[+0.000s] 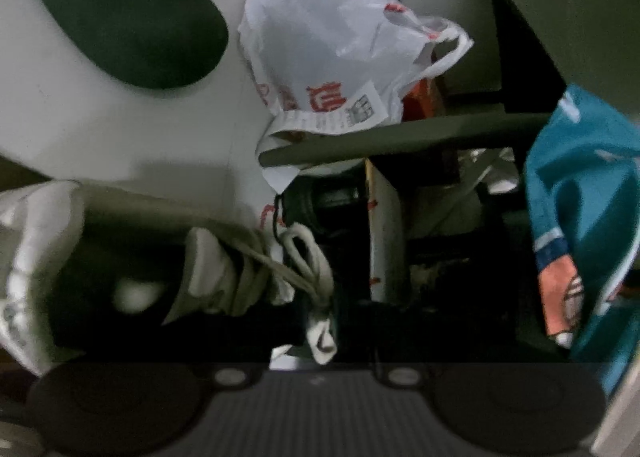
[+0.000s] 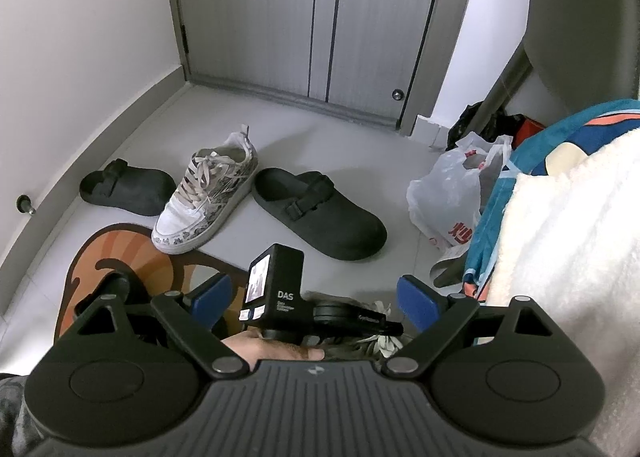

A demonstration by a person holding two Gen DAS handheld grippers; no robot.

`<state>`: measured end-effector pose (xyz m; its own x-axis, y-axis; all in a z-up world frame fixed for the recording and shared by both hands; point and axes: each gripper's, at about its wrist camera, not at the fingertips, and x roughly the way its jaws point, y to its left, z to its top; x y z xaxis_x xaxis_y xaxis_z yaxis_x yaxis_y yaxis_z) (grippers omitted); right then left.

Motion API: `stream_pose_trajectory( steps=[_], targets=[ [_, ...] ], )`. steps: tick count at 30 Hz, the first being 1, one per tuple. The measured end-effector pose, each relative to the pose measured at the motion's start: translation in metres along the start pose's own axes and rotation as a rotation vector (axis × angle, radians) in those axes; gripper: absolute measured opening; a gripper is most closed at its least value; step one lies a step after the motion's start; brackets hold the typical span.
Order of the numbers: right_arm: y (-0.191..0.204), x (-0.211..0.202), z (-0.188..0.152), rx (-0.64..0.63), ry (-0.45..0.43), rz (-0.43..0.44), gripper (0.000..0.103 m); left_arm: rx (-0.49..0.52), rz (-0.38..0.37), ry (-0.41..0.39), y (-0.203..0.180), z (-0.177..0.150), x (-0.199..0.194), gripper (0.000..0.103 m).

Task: Organize scattered shoes
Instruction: 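Close the left tool on the white sneaker's heel collar, then lift and carry the white sneaker with the left tool toward the mat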

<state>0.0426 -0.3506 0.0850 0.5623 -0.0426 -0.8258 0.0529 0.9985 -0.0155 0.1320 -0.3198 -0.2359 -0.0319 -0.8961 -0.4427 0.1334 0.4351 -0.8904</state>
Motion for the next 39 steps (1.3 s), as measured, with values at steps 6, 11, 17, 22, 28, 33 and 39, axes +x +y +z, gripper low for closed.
stream_pose_trajectory(
  steps=[6, 11, 17, 22, 28, 33, 39],
  targets=[
    [0.002, 0.001, -0.001, -0.008, -0.006, -0.017, 0.093, 0.011, -0.082, -0.047, 0.008, 0.004, -0.034, 0.011],
    [0.006, 0.004, -0.004, -0.031, -0.006, -0.046, 0.093, 0.029, -0.139, -0.091, 0.006, 0.006, -0.056, 0.01],
    [0.011, 0.014, -0.009, -0.085, 0.003, -0.092, 0.093, 0.083, -0.143, -0.128, -0.003, 0.017, -0.086, 0.01],
    [0.011, 0.028, -0.013, -0.095, 0.039, -0.11, 0.093, 0.095, -0.138, -0.154, 0.004, 0.029, -0.124, 0.01],
    [0.019, 0.043, -0.019, -0.139, 0.059, -0.119, 0.093, 0.153, -0.075, -0.174, 0.004, 0.047, -0.18, 0.01],
    [0.032, 0.051, -0.025, -0.195, 0.065, -0.122, 0.093, 0.194, -0.026, -0.184, -0.002, 0.06, -0.212, 0.01],
    [0.045, 0.077, -0.039, -0.238, 0.091, -0.137, 0.093, 0.197, -0.018, -0.204, 0.001, 0.069, -0.245, 0.01]
  ],
)
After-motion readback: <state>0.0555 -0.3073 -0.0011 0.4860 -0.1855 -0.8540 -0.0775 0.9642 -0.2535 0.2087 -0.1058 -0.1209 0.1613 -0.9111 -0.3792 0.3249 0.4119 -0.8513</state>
